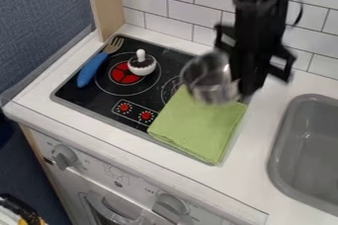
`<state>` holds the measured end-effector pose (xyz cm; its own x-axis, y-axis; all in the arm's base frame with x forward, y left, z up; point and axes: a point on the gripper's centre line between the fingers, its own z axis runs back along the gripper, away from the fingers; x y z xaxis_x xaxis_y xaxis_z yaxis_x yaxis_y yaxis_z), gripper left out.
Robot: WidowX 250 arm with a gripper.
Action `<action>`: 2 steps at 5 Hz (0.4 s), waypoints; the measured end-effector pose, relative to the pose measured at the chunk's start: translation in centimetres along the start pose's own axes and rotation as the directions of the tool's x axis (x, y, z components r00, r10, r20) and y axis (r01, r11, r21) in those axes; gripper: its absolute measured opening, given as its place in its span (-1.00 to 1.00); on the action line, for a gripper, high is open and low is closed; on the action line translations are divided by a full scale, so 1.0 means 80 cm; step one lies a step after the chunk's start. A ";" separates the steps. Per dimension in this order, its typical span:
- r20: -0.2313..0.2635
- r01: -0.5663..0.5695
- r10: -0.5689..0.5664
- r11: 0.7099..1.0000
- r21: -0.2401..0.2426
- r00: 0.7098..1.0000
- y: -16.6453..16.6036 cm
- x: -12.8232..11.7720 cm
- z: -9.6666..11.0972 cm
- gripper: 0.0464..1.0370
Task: Move the silver pot on top of the green cloth
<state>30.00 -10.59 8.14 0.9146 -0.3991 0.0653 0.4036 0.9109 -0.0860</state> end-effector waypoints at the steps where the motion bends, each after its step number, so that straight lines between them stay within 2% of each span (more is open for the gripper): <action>1: -0.103 -0.010 0.010 1.000 0.006 0.995 -0.001 -0.006 -0.048 -0.93; 2: -0.165 -0.003 0.009 0.999 0.038 0.986 -0.004 -0.012 -0.068 -0.93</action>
<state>29.13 -11.06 2.73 0.9098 -0.4027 -0.1003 0.3998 0.9153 -0.0485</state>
